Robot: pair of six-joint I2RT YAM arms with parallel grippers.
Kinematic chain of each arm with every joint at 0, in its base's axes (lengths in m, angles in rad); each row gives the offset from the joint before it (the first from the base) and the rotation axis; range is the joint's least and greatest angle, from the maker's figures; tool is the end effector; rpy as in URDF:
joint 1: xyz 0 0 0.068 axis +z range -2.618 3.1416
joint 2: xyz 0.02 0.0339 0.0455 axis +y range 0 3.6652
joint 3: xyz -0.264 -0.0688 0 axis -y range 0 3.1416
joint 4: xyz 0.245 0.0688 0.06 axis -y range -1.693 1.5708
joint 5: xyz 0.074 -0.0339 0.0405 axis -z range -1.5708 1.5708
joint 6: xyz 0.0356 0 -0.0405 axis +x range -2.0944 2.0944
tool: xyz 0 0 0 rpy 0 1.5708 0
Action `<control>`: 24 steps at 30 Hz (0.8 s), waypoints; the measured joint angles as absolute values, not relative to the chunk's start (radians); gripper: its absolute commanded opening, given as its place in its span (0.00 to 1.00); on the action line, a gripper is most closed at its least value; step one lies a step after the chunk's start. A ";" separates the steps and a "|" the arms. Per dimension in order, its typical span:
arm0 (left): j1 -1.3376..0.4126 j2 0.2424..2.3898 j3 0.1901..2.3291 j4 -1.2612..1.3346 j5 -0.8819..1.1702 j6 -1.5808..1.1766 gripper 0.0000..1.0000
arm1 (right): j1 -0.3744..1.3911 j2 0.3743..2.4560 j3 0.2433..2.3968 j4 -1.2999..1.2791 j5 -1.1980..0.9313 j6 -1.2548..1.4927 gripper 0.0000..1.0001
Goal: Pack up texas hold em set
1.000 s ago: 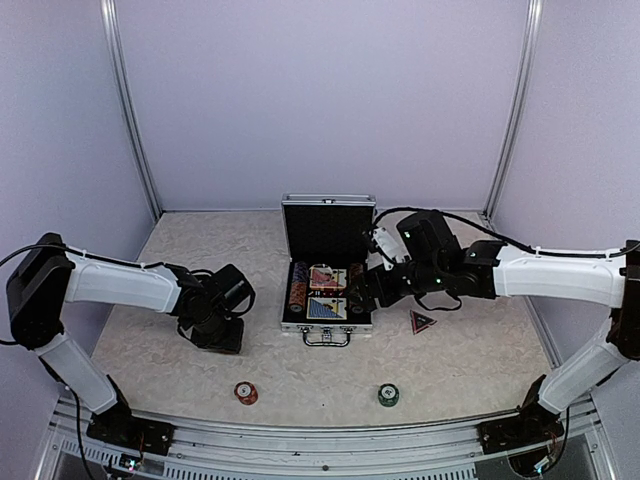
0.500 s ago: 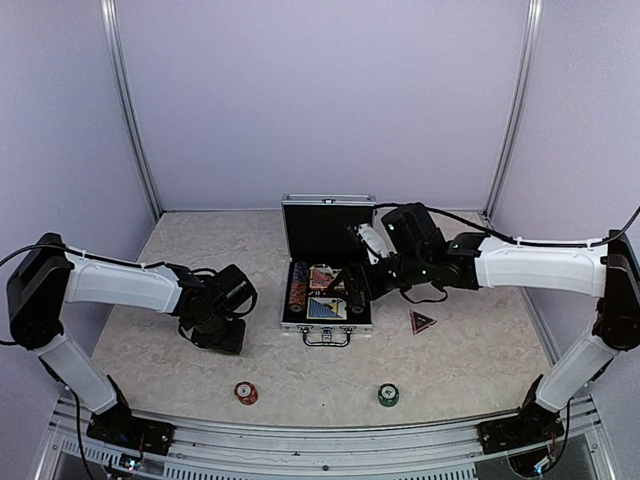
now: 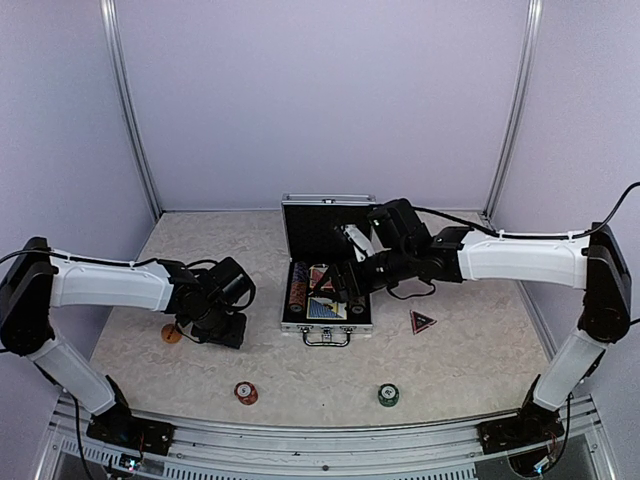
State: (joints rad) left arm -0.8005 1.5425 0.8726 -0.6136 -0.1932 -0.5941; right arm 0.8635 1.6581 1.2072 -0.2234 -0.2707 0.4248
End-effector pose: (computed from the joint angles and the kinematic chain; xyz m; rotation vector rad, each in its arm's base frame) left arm 0.1948 -0.1910 0.1678 0.2492 2.7873 -0.0520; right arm 0.2360 0.2907 0.2561 -0.6773 2.3141 0.9568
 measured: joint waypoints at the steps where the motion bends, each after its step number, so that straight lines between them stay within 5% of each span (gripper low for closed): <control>1: -0.801 1.542 0.873 -0.614 -0.195 -0.594 0.45 | 0.863 1.663 1.214 -0.224 -0.279 0.429 0.84; 4: -0.804 1.541 0.873 -0.614 -0.204 -0.593 0.49 | 0.863 1.674 1.227 -0.224 -0.292 0.437 0.84; 13: -0.686 1.473 0.876 -0.634 -0.221 -0.582 0.96 | 0.863 1.676 1.234 -0.223 -0.295 0.435 0.84; 24: -0.438 1.341 0.851 -0.712 -0.203 -0.619 0.99 | 0.863 1.676 1.234 -0.214 -0.291 0.399 0.85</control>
